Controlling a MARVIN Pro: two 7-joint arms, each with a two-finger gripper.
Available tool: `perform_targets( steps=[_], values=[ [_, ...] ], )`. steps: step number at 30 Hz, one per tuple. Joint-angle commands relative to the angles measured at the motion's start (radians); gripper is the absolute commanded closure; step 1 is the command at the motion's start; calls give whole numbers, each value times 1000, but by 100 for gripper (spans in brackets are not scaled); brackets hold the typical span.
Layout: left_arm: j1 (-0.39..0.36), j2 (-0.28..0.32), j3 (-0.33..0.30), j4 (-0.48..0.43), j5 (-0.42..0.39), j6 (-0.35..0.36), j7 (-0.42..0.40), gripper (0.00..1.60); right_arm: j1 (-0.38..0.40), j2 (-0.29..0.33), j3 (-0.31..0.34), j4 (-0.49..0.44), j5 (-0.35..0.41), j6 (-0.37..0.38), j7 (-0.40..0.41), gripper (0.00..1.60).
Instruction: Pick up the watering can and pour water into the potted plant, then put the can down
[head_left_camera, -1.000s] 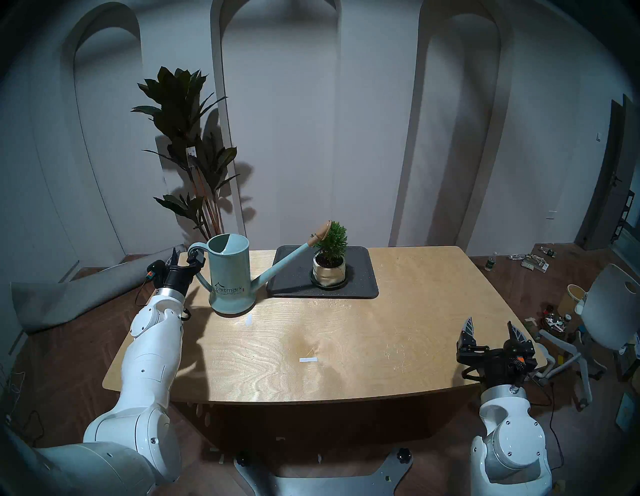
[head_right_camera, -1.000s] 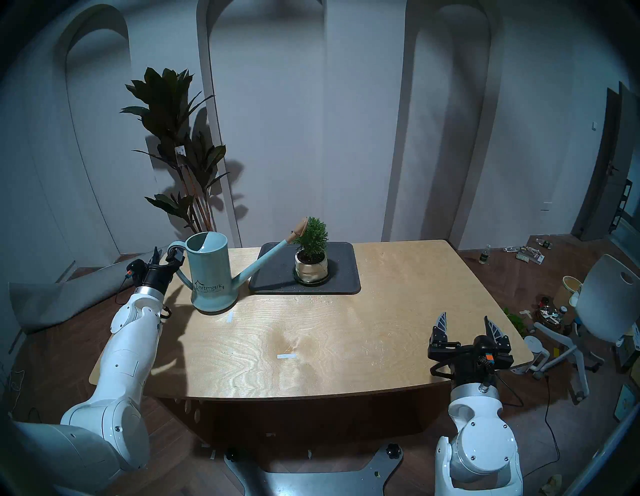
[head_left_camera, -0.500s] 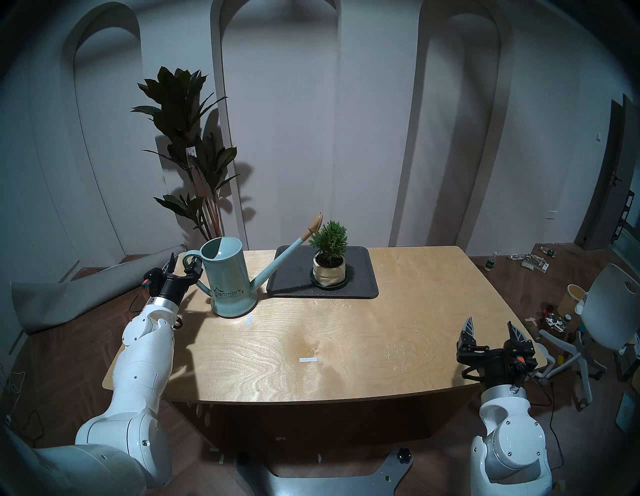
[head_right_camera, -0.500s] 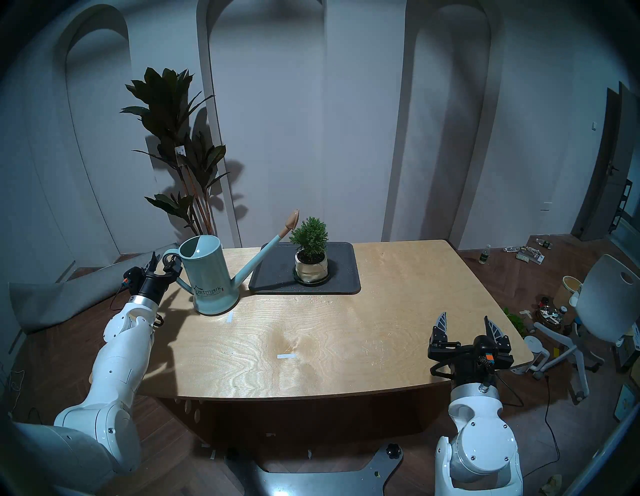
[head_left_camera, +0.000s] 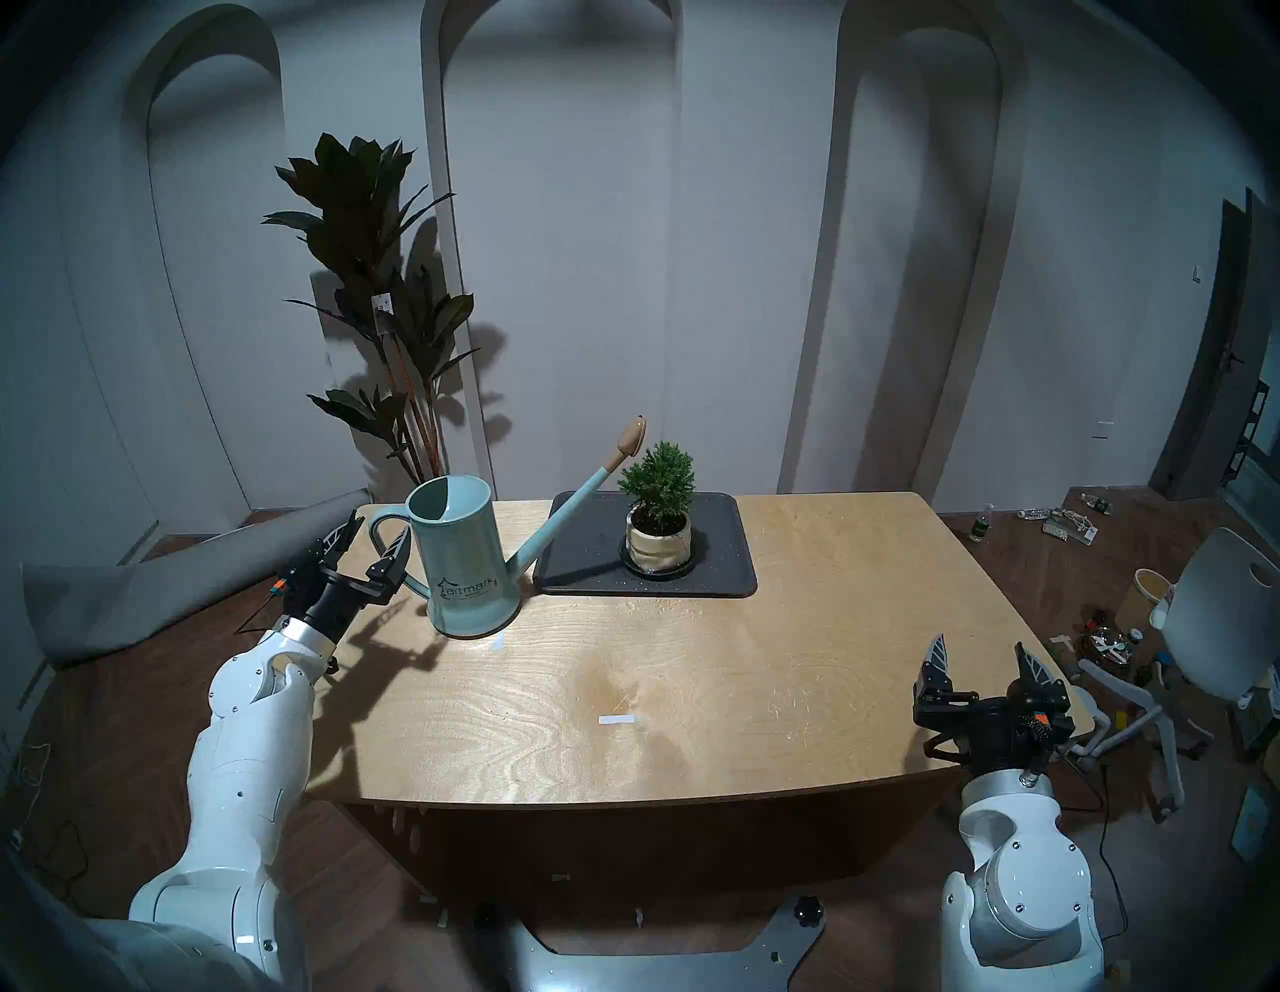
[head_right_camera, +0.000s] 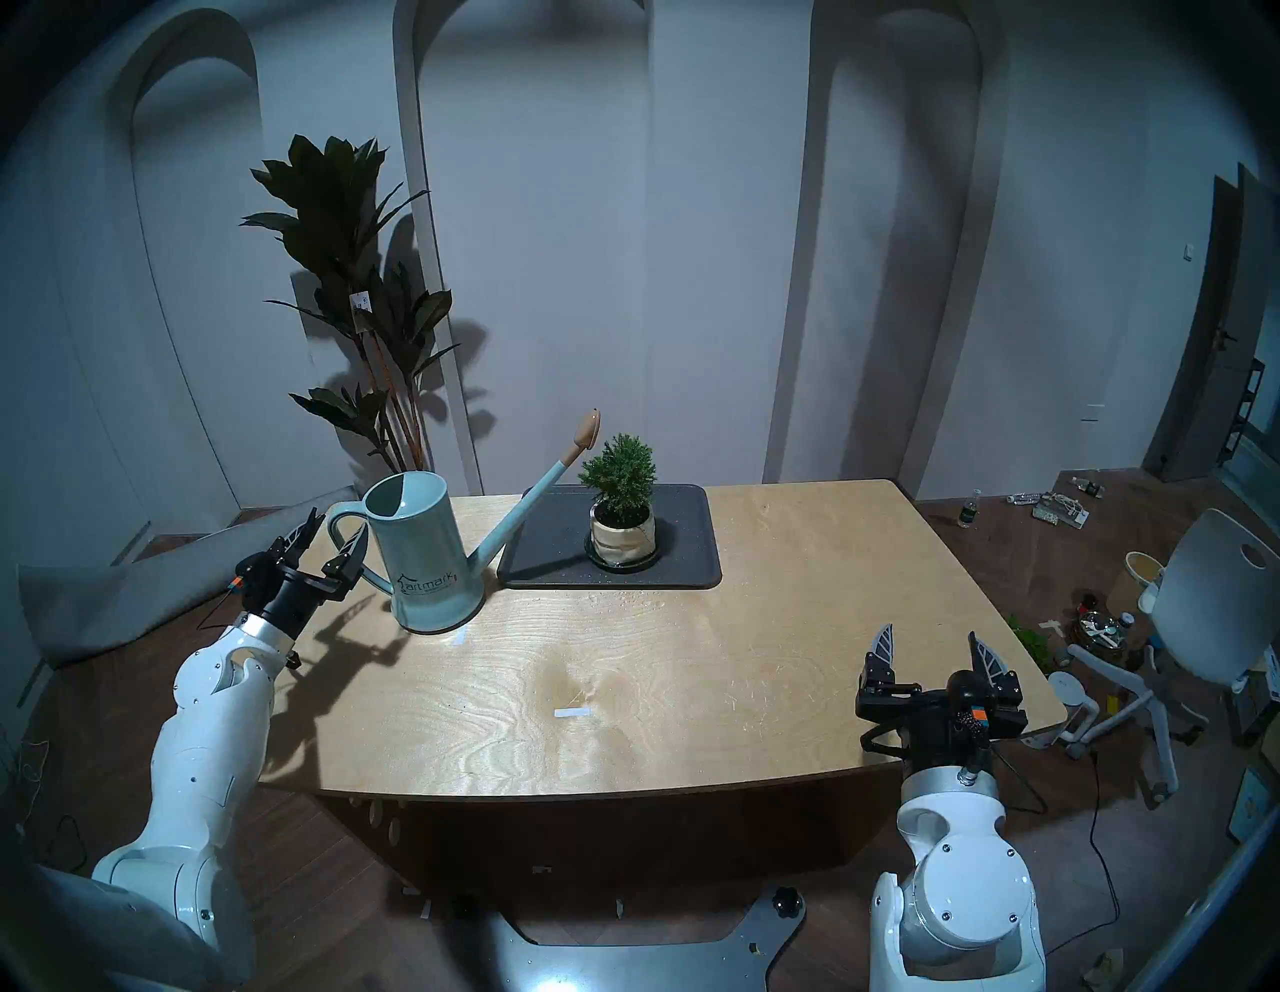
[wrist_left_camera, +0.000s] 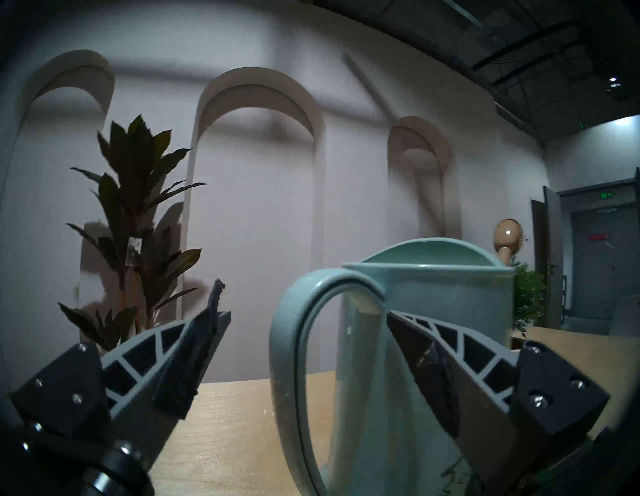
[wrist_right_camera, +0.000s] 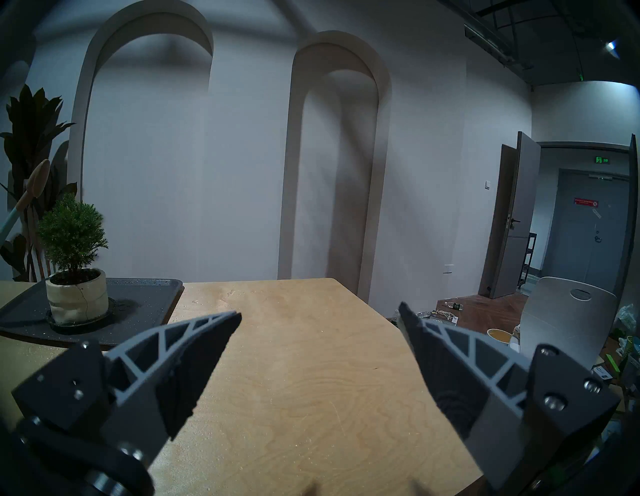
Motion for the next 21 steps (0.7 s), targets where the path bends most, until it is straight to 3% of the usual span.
perform_targets(
  steps=[1,7,14,15,17,21],
  values=[
    [90,88,-55,-114,-36,-15,-102,0,2,2,1,-21,-1,-5,0,0],
    [144,107,-150,-197,-114,35,-143,0,3,1,2,-20,-1,-5,0,0],
    [197,41,-260,-286,-130,69,-13,0,2,1,2,-21,-2,-6,1,0],
    [226,29,-261,-308,-112,103,46,0,3,1,2,-21,-2,-6,1,0],
    [248,37,-253,-309,-76,106,57,0,3,1,2,-20,-2,-6,1,0],
    [305,10,-237,-329,-55,187,49,0,5,0,2,-17,-2,-5,1,0]
  ],
)
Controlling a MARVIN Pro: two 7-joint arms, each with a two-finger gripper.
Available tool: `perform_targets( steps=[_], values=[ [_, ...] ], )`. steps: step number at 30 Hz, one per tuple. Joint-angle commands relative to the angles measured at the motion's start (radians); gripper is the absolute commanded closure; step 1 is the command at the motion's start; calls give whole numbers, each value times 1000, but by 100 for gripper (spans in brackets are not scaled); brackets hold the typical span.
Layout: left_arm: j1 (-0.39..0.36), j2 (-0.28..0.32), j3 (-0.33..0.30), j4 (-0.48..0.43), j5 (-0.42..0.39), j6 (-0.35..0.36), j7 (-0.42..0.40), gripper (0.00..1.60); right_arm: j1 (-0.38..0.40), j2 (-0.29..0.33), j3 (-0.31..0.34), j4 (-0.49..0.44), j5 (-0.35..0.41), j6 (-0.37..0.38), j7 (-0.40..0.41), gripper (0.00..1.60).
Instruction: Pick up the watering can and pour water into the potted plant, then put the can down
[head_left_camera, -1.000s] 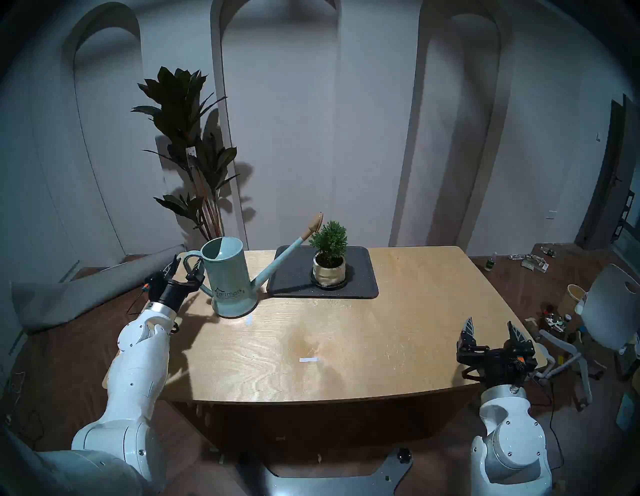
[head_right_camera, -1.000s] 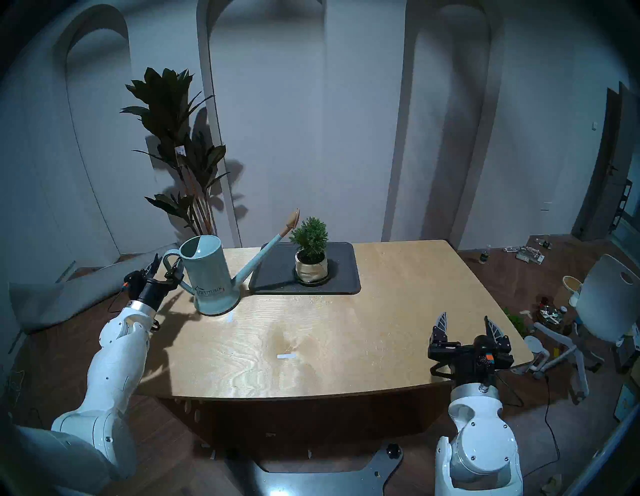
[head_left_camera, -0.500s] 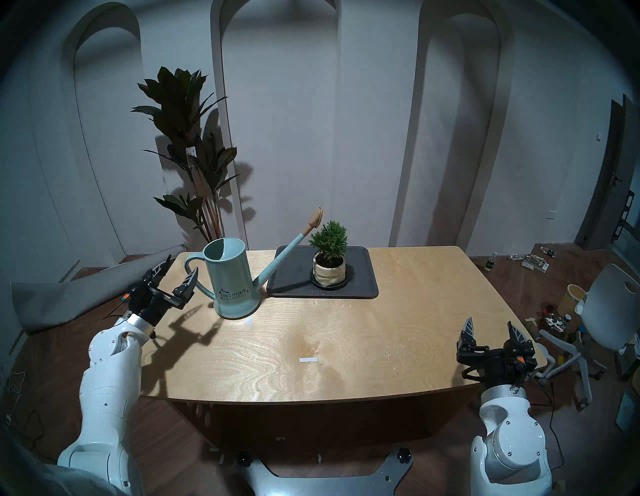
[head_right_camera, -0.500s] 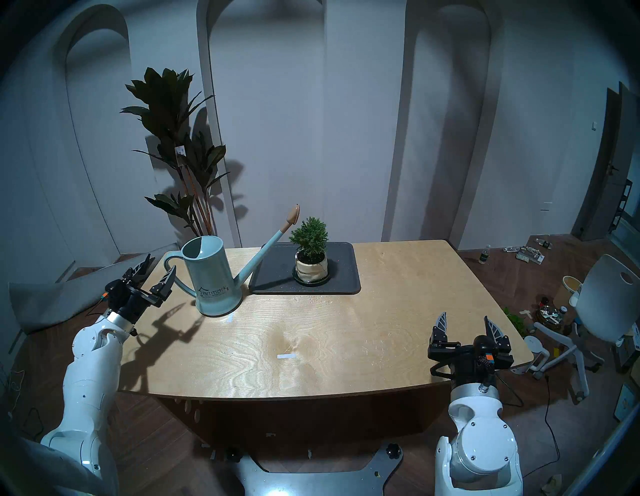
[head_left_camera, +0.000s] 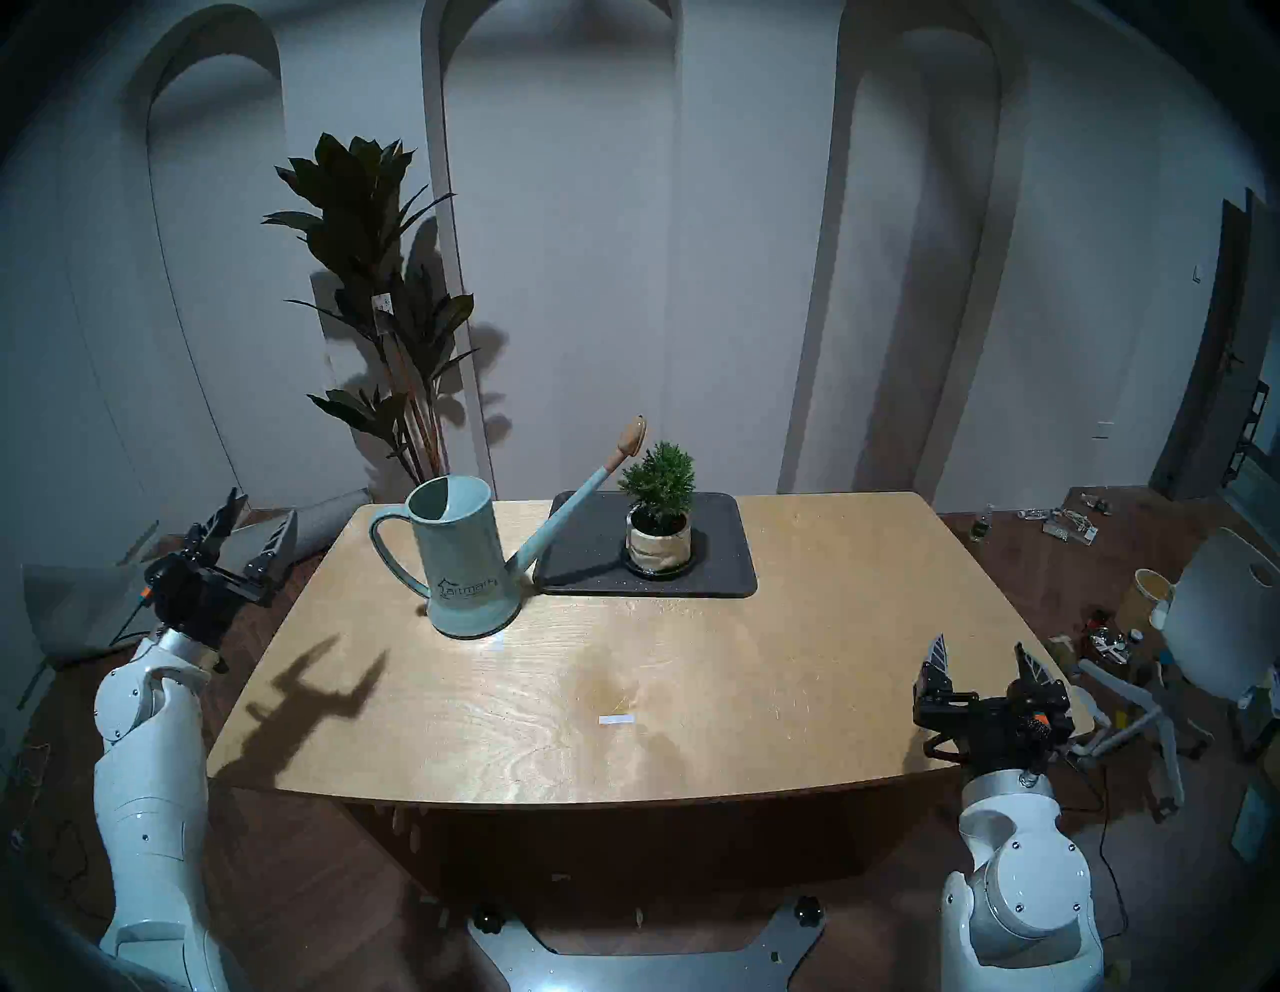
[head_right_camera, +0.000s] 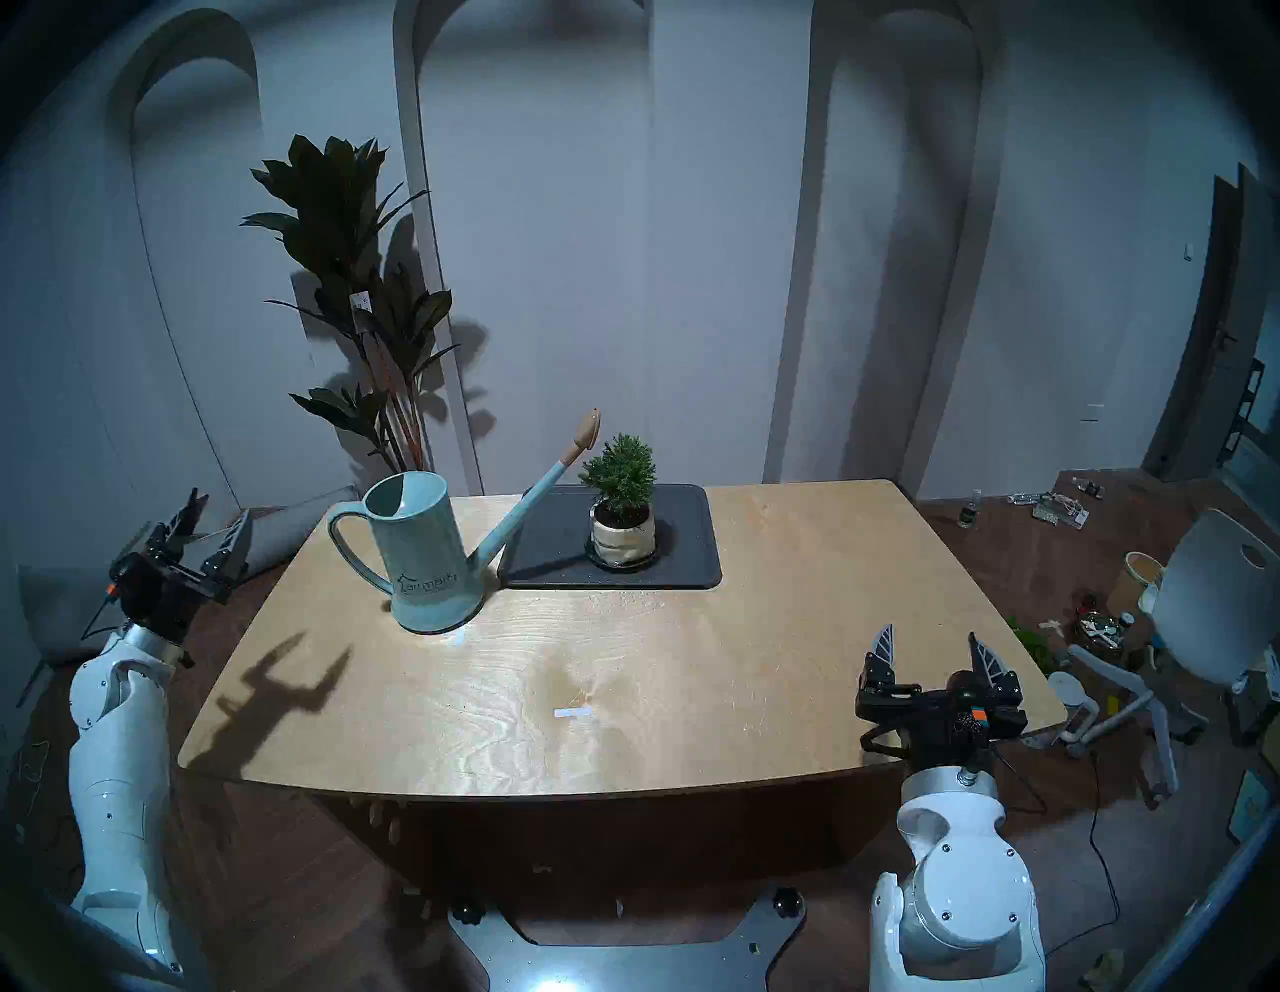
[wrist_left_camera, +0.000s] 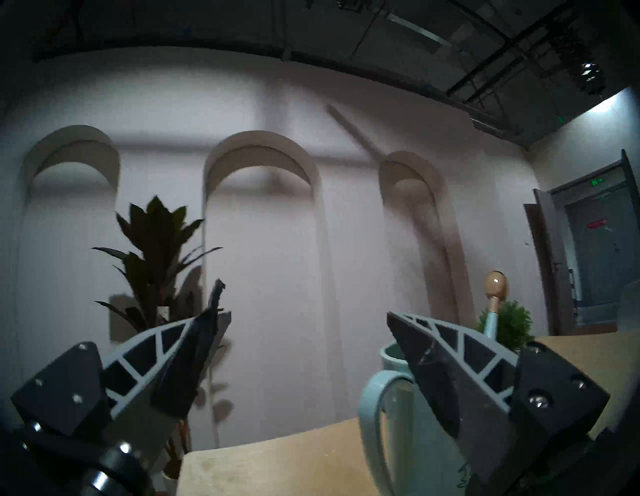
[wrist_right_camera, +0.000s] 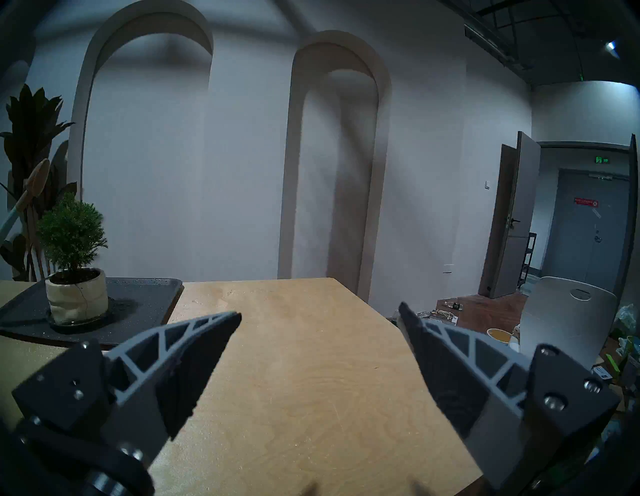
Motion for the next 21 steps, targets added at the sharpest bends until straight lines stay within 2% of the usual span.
perform_targets(
  steps=[1,5,13,21],
  values=[
    [114,-41,3,-65,56,98,27,0,4,2,1,-17,-1,-5,0,0],
    [167,-65,17,-115,101,139,7,0,5,1,1,-15,-1,-5,0,0],
    [285,-105,24,-233,154,215,33,0,7,1,2,-13,-1,-5,1,0],
    [363,-184,33,-336,148,240,38,0,8,0,2,-12,-1,-5,1,0]
  ],
)
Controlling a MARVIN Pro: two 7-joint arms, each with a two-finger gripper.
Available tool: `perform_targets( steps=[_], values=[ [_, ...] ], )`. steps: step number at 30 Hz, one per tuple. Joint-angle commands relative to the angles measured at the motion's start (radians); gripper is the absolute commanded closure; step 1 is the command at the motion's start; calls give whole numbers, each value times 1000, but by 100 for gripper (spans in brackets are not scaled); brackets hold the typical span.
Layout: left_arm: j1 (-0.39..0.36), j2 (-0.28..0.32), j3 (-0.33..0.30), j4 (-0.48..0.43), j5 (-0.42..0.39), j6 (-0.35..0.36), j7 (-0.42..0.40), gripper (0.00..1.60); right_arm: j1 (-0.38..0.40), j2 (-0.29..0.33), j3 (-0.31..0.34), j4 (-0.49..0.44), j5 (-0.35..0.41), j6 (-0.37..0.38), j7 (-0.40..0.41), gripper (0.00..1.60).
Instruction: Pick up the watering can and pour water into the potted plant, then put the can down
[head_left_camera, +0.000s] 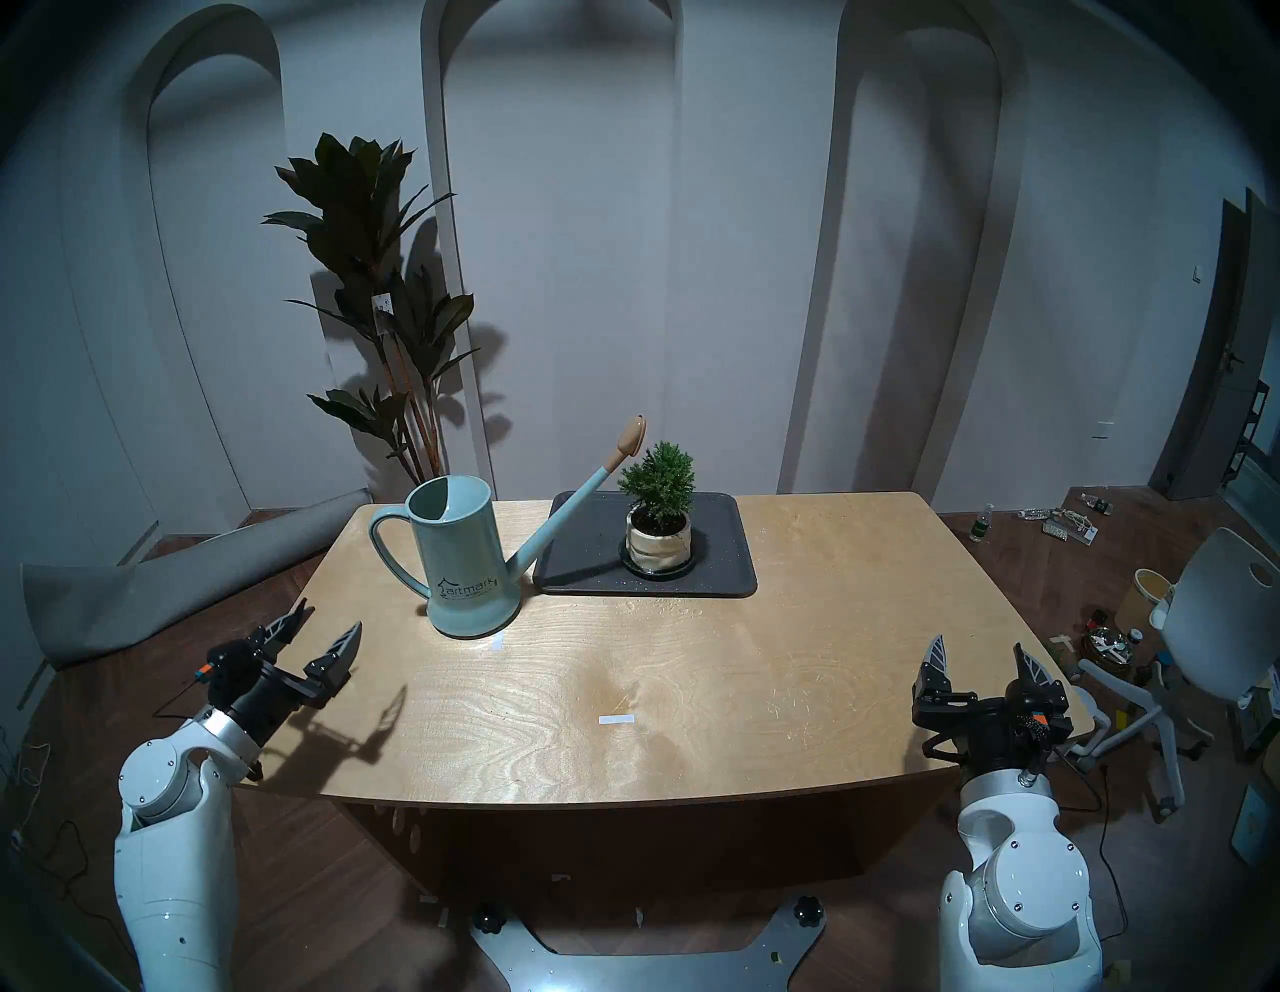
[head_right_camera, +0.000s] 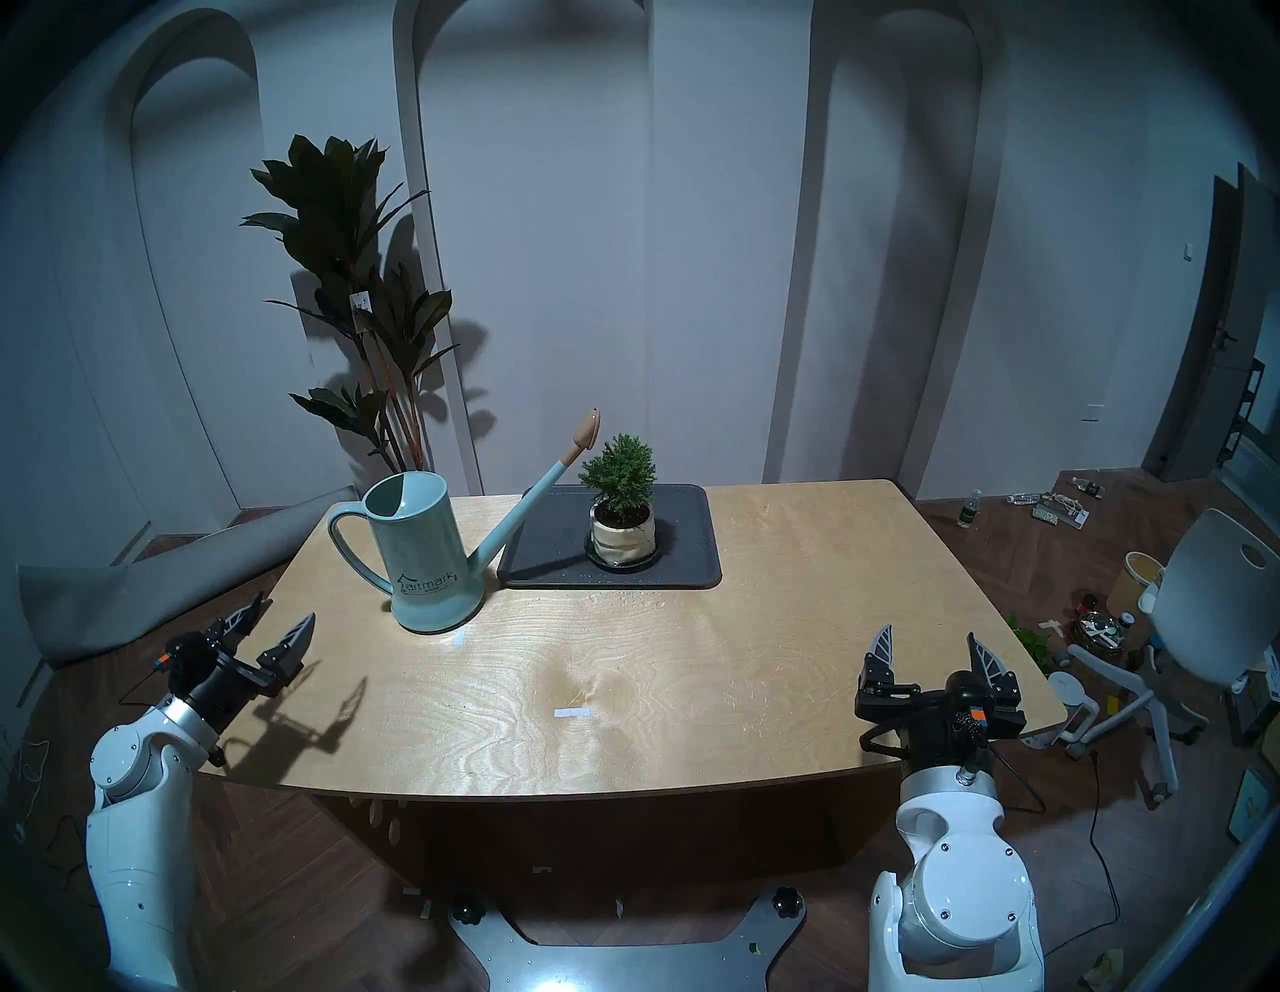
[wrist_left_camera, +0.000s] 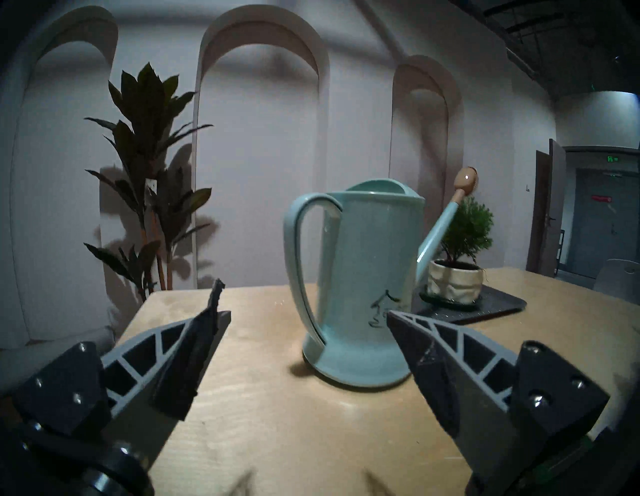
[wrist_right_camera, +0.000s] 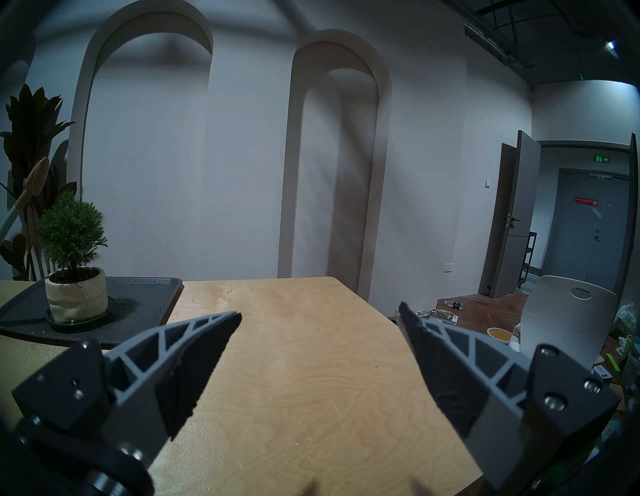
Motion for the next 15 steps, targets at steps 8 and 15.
perform_targets(
  steps=[8,15],
  values=[
    [99,-165,24,-203,-45,-25,24,0,4,1,2,-18,-1,-6,0,0],
    [143,-242,38,-294,-48,-49,81,0,16,2,-5,-40,2,-12,5,0]
  ],
)
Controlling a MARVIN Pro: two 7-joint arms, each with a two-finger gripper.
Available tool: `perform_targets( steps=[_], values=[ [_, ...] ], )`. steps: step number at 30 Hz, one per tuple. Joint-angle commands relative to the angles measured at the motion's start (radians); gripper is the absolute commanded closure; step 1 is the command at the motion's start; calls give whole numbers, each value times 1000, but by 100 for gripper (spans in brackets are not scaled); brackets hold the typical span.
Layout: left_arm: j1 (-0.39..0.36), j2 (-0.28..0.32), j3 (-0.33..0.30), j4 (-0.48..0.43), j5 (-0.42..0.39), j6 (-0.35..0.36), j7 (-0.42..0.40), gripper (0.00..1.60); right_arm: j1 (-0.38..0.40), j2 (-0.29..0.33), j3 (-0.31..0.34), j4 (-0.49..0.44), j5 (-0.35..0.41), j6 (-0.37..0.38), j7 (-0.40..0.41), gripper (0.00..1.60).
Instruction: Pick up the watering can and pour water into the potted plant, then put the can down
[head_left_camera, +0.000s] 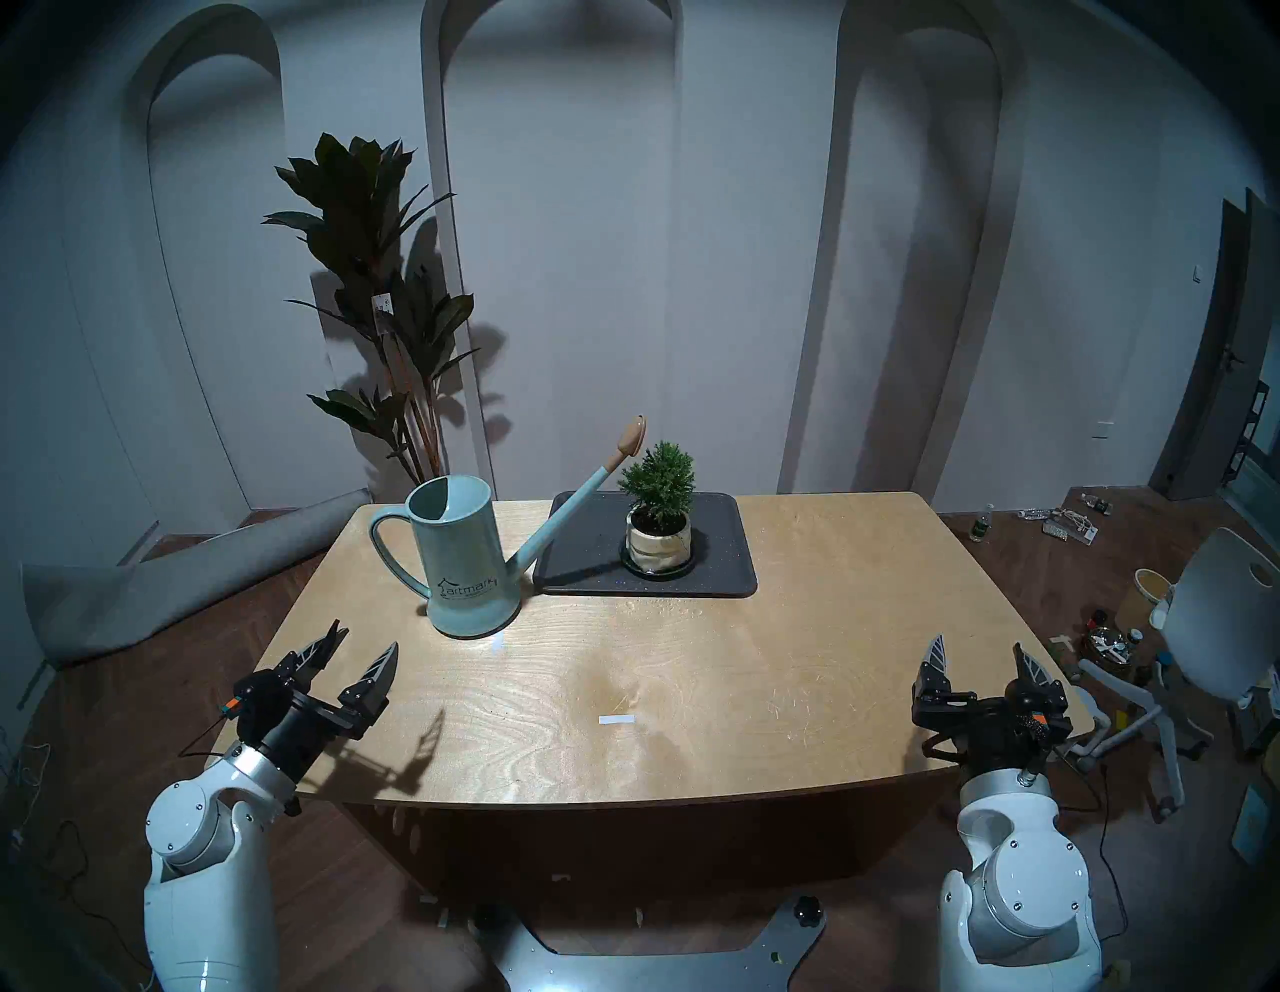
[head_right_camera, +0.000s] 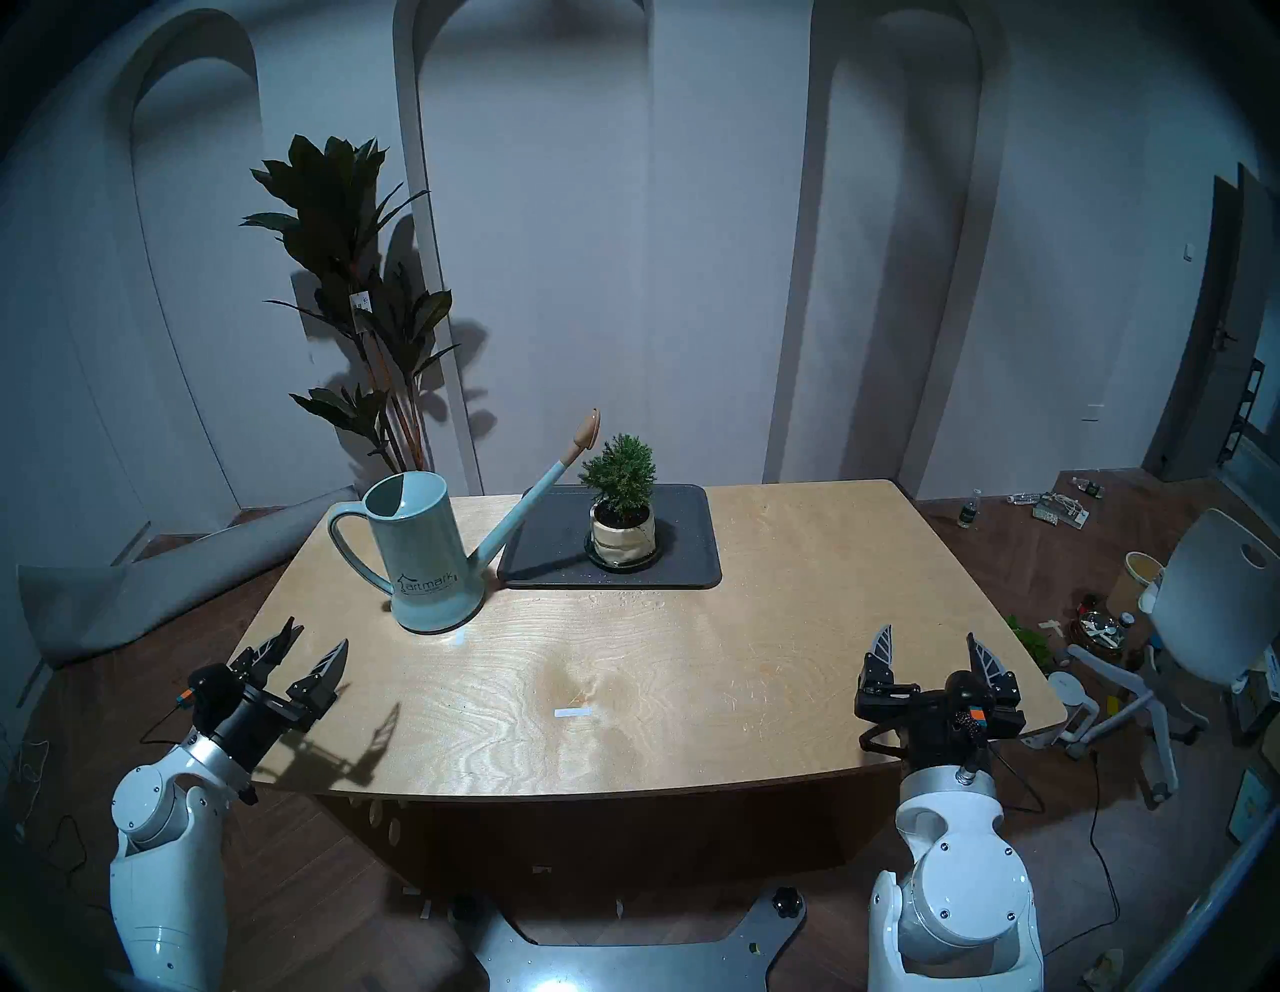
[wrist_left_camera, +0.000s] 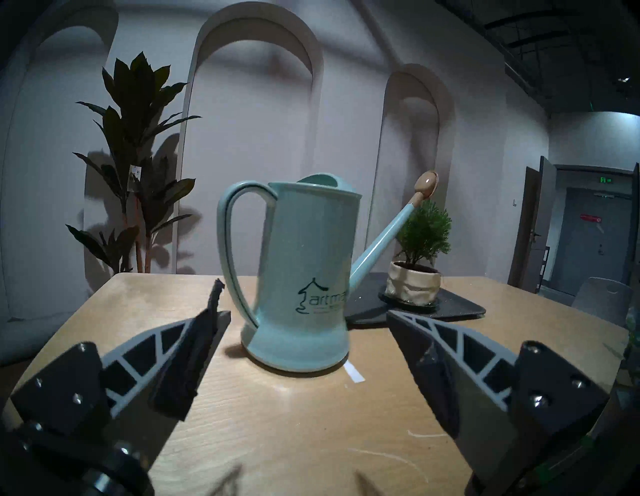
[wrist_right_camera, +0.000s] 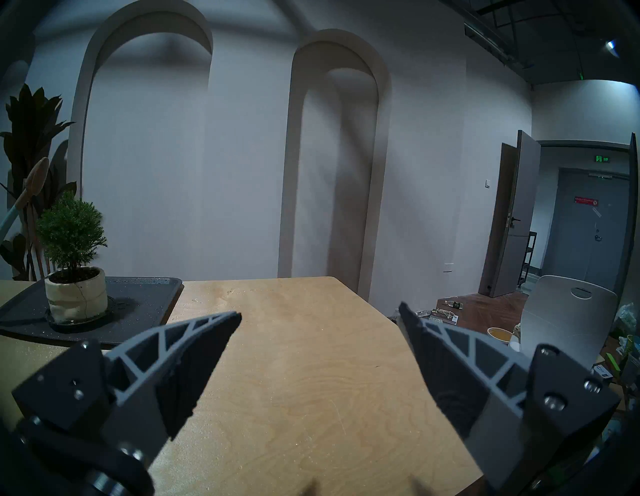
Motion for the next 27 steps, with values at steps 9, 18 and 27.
perform_targets(
  steps=[9,18,27],
  values=[
    [112,-176,10,-229,15,-59,136,0,56,38,-80,-55,9,-20,75,0],
    [171,-243,22,-329,70,-54,231,0,53,77,-208,-48,36,-32,161,0],
    [245,-332,61,-468,194,0,389,0,-9,93,-244,-31,17,-111,141,0]
  ],
)
